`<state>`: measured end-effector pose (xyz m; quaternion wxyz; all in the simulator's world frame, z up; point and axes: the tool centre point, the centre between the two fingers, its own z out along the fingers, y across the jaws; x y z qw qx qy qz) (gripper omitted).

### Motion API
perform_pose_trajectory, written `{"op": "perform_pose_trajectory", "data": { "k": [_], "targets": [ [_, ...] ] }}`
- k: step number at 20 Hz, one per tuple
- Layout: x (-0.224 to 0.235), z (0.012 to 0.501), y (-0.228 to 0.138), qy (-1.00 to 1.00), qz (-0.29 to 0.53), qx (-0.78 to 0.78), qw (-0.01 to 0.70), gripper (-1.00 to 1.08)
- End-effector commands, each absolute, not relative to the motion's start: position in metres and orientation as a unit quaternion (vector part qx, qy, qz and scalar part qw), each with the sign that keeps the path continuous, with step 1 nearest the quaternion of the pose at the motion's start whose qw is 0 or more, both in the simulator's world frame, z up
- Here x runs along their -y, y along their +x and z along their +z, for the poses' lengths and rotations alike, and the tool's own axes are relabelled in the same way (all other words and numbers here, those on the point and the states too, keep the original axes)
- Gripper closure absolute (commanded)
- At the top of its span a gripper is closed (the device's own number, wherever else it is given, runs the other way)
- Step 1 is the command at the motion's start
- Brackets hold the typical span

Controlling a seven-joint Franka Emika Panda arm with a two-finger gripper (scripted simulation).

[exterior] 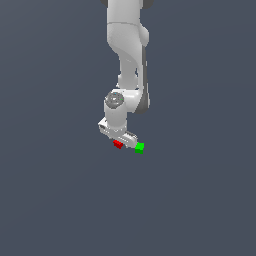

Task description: Stack the red cube on top of the green cube.

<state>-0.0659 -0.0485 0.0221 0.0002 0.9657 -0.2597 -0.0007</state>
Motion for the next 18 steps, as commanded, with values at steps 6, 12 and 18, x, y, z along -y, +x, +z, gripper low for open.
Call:
{"op": "perform_pose_trajectory", "data": {
  "k": [6, 12, 18],
  "targets": [
    [0.048, 0.020, -0.065, 0.966, 0.000, 0.260, 0.000, 1.08],
    [0.048, 0.020, -0.065, 0.966, 0.000, 0.259, 0.000, 1.08],
    [0.048, 0.030, -0.065, 0.966, 0.000, 0.259, 0.000, 1.08]
  ]
}}
